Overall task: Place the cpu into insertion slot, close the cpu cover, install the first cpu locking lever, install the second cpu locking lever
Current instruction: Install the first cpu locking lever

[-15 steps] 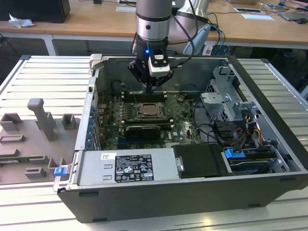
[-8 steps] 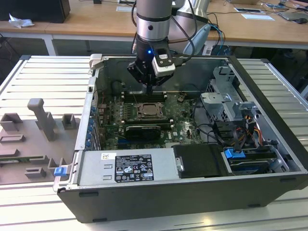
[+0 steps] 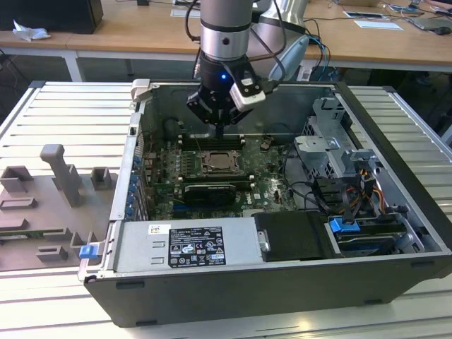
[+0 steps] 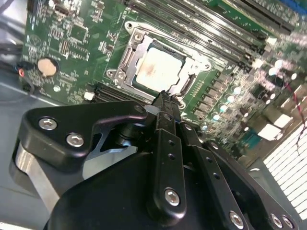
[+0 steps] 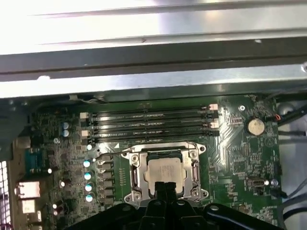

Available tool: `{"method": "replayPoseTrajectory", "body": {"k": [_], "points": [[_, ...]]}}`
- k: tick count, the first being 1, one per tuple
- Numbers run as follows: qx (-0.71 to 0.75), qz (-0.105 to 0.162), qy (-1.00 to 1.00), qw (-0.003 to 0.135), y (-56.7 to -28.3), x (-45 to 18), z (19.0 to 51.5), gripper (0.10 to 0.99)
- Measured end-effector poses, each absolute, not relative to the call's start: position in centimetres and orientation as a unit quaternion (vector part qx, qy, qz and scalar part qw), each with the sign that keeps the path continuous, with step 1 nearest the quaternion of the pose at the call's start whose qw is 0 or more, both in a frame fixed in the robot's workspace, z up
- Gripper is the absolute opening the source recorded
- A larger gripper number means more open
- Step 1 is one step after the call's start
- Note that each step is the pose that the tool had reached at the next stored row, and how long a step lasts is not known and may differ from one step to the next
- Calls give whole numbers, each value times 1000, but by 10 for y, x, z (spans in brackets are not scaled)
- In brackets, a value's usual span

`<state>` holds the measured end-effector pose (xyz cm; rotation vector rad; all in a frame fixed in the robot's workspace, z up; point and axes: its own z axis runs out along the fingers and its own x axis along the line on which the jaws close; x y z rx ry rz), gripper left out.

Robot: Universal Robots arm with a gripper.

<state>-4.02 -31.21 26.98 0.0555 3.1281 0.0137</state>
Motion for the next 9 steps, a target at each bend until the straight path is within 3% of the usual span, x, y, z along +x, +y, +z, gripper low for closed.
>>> {"method": "replayPoseTrajectory", "body": {"k": [9], "points": [[-38,5,999,6,-312,-41,270,106]]}}
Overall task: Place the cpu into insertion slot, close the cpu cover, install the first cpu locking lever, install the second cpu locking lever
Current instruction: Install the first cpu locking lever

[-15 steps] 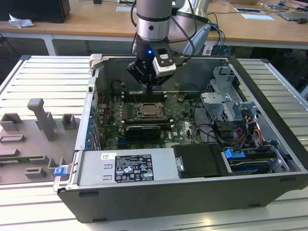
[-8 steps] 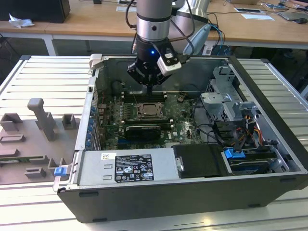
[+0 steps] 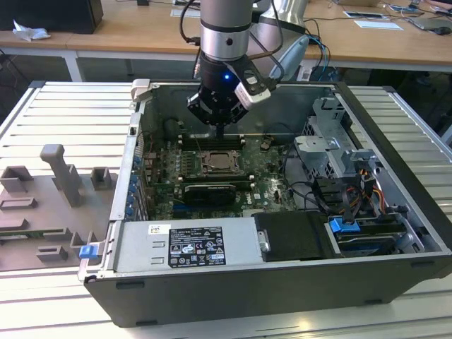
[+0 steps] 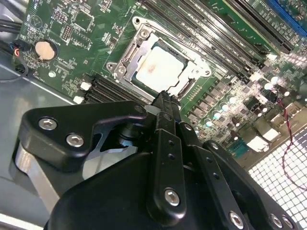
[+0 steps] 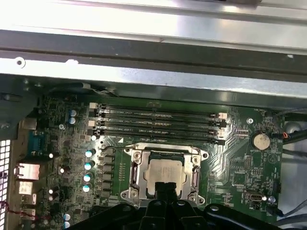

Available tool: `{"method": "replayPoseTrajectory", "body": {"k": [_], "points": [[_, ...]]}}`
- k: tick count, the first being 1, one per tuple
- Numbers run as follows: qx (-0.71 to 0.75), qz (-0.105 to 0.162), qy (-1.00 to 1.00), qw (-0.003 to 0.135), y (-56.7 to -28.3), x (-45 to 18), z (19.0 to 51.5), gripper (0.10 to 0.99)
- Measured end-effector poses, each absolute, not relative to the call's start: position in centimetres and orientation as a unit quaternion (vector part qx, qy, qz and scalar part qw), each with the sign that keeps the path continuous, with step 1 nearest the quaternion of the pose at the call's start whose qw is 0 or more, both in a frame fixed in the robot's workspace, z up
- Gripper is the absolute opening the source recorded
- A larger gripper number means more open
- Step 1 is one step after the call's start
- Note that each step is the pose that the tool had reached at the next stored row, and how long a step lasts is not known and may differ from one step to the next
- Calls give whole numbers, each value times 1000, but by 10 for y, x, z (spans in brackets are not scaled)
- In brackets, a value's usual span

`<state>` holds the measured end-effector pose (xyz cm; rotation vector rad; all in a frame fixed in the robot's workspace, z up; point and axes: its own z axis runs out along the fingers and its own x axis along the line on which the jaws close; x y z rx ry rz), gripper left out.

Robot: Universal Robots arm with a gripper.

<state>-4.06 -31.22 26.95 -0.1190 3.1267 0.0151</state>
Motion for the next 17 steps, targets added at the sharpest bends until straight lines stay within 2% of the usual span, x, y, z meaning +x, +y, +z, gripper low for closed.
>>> {"method": "replayPoseTrajectory", "body": {"k": [17], "points": [[-38,6,999,6,-312,-72,270,106]]}}
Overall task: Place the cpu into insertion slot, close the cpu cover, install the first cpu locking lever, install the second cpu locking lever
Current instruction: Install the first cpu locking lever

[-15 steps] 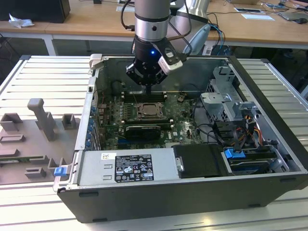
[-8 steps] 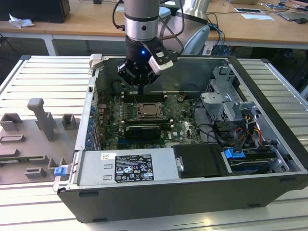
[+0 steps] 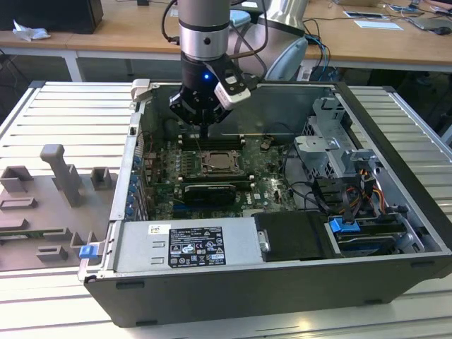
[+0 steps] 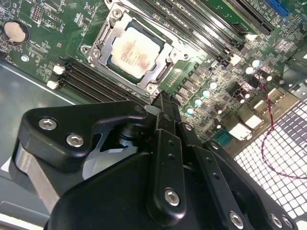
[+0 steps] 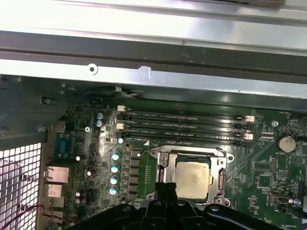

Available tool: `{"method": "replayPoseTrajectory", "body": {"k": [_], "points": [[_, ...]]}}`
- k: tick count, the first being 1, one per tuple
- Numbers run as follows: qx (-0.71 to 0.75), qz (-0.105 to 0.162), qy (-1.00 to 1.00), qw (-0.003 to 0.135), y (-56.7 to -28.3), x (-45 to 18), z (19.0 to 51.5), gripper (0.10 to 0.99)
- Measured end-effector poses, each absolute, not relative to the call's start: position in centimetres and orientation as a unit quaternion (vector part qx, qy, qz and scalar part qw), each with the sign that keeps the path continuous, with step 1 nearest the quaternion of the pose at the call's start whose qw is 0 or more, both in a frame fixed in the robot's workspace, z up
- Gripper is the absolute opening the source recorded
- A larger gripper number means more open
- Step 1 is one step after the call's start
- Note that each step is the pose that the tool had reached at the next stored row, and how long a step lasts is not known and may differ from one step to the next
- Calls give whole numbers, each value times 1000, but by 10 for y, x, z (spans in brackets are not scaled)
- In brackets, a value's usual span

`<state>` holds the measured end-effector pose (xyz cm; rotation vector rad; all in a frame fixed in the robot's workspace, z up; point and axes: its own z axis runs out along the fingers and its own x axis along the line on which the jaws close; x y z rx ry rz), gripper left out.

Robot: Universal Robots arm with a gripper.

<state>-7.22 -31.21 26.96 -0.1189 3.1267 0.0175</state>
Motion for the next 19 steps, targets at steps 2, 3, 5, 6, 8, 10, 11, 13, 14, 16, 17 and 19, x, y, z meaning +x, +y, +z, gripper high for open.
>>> {"method": "replayPoseTrajectory", "body": {"k": [2,3,5,6,8,10,11,13,14,16,17,19], "points": [[-38,6,999,6,-312,-73,270,106],[-38,6,999,6,-312,-73,270,106],[-38,6,999,6,-312,-74,270,106],[-38,6,999,6,-312,-75,270,106],[-38,6,999,6,-312,-76,270,106],[-38,6,999,6,-312,-77,270,106],[-38,6,999,6,-312,-77,270,106],[-38,6,999,6,-312,-78,270,106],[-38,6,999,6,-312,-78,270,106],[-38,6,999,6,-312,-79,270,106],[-38,6,999,6,-312,-80,270,106],[-38,6,999,6,-312,-83,270,106]]}}
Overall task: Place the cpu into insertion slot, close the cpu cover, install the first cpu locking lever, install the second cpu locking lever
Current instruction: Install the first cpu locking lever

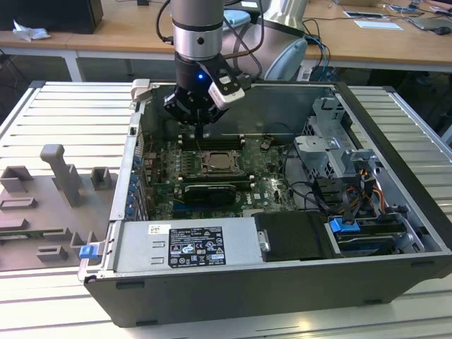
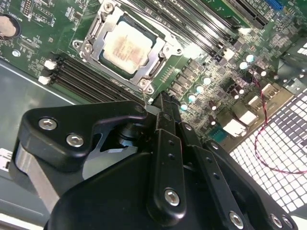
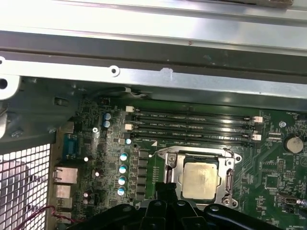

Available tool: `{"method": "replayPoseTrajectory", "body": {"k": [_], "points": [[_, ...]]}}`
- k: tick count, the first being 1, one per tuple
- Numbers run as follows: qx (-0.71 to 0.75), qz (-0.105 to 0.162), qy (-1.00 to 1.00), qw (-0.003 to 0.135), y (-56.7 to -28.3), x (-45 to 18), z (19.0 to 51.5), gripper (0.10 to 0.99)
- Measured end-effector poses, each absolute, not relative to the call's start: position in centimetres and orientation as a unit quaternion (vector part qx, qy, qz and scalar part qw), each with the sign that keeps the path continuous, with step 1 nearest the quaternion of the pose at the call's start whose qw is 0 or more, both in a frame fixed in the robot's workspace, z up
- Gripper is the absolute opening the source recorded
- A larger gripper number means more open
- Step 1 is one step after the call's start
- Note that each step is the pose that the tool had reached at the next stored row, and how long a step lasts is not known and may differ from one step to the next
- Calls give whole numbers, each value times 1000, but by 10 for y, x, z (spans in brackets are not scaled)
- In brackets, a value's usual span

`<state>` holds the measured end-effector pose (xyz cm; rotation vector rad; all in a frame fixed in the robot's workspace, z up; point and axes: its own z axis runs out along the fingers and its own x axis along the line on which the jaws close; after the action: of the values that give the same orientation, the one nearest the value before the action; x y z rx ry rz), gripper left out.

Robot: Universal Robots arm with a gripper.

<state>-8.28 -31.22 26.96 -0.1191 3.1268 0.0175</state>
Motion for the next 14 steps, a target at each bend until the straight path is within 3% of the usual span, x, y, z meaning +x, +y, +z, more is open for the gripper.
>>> {"method": "replayPoseTrajectory", "body": {"k": [14], "points": [[-38,6,999,6,-312,-97,270,106]]}}
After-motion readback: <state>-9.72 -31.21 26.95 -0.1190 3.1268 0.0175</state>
